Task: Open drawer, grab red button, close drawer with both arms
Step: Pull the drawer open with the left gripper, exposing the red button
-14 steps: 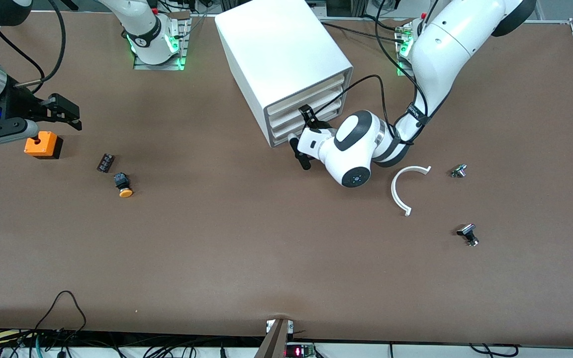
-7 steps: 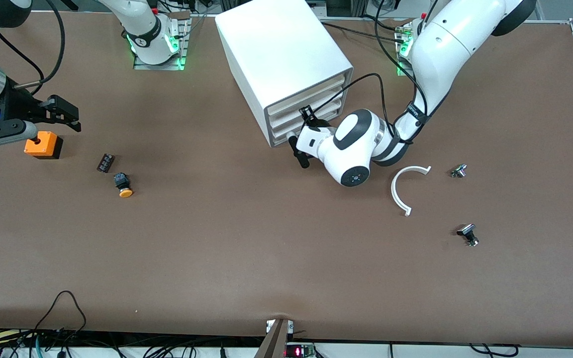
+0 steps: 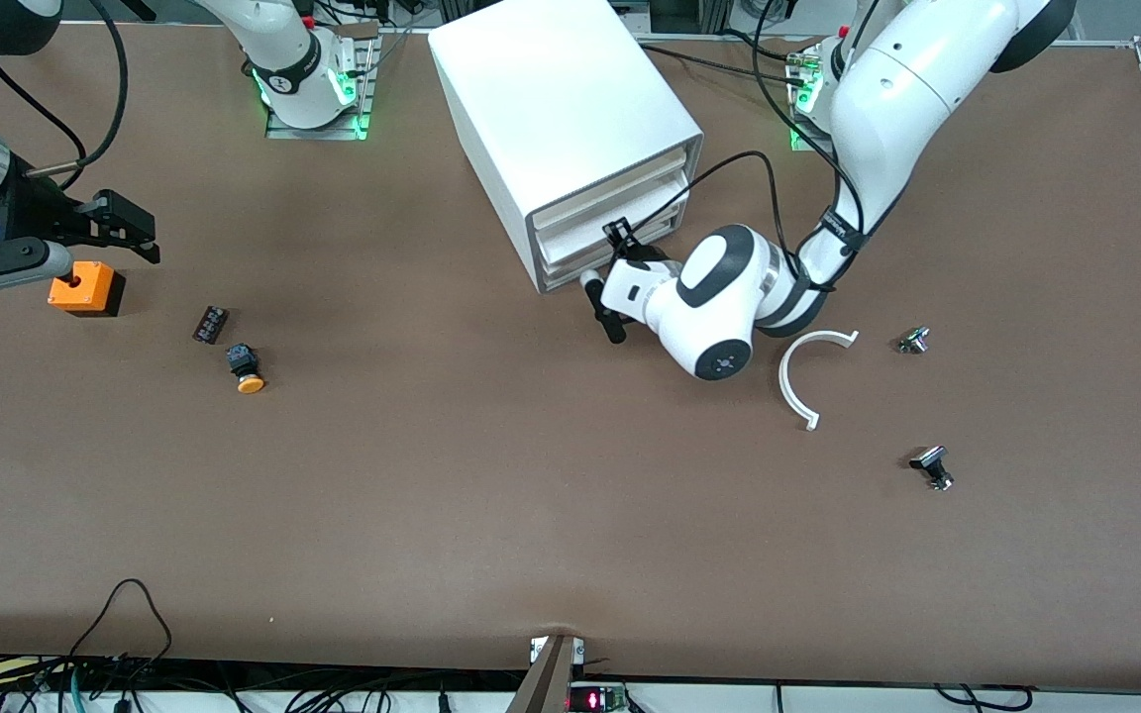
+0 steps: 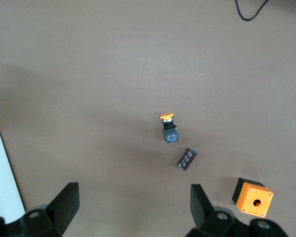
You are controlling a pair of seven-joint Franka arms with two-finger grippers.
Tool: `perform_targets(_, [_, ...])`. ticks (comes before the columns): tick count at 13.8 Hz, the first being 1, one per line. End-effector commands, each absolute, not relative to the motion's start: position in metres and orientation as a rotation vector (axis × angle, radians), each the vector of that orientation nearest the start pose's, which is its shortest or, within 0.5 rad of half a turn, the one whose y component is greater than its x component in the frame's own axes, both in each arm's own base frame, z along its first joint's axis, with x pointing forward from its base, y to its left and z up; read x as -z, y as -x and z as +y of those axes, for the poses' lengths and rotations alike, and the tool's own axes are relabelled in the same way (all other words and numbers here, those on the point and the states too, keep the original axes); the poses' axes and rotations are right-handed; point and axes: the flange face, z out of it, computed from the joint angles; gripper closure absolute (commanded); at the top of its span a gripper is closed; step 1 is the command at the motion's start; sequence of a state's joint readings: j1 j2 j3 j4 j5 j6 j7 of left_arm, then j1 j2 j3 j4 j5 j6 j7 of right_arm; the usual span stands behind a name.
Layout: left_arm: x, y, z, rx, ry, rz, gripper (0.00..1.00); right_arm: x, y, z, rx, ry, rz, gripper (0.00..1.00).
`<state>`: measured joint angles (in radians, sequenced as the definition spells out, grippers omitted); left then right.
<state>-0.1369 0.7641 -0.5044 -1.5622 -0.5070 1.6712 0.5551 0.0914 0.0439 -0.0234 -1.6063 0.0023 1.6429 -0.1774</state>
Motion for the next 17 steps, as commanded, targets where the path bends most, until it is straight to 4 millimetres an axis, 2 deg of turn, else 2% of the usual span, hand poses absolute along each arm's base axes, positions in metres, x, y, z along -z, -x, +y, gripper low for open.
perform_targets(1, [-0.241, -0.533, -0.372, 0.672, -2.016, -1.028, 0.88, -0.594, -0.576, 0.037, 0.003, 3.113, -0.400, 0.00])
perform_targets(3, [-0.238, -0.545, -0.358, 0.658, -2.052, -1.017, 0.89, -0.594, -0.576, 0.037, 0.003, 3.113, -0.400, 0.00])
perform_targets(4, [-0.243, -0.554, -0.354, 0.633, -2.065, -1.012, 0.89, -0.594, -0.576, 0.036, 0.003, 3.113, -0.398, 0.00])
perform_targets(10, [-0.250, -0.572, -0.339, 0.590, -2.102, -0.992, 0.89, -0.594, -0.584, 0.040, 0.079, 3.096, -0.393, 0.00])
perform_targets(12, [-0.244, -0.577, -0.334, 0.583, -2.110, -0.975, 0.89, -0.577, -0.593, 0.046, 0.042, 3.099, -0.410, 0.00])
perform_targets(17, [-0.240, -0.591, -0.332, 0.556, -2.122, -0.959, 0.90, -0.568, -0.595, 0.052, 0.014, 3.088, -0.443, 0.00])
